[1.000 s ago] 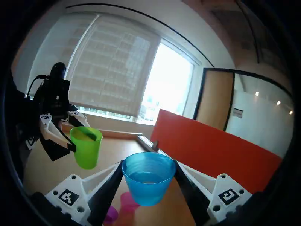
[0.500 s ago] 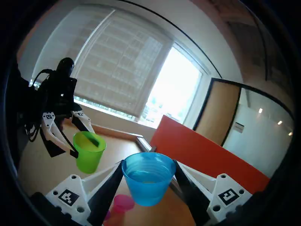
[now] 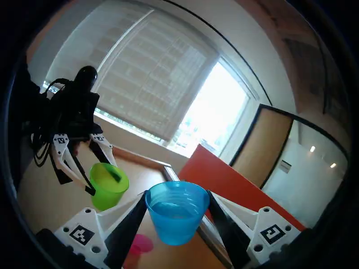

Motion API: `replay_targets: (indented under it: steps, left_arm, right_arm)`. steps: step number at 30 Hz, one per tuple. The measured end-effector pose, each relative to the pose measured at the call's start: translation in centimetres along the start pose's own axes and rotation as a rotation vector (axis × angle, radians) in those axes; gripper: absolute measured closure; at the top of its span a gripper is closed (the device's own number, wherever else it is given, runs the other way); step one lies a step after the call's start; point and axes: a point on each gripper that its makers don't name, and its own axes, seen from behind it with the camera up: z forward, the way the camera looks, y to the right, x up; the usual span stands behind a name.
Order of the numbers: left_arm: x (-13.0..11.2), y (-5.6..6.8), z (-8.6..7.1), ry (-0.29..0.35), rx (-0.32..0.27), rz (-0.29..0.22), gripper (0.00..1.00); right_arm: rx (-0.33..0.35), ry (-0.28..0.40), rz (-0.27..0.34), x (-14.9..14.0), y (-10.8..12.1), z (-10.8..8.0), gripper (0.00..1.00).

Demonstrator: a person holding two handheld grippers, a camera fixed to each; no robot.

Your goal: Pour water

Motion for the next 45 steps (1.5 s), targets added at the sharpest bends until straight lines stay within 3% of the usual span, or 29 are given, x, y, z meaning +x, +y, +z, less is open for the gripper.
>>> replay_targets:
  steps: [45]
  left_arm:
    - [-0.3, 0.2, 0.0, 0.002, -0.01, 0.008, 0.15]
  right_arm:
    - [0.107, -0.02, -0.3, 4.0, -1.2, 2.6, 0.06]
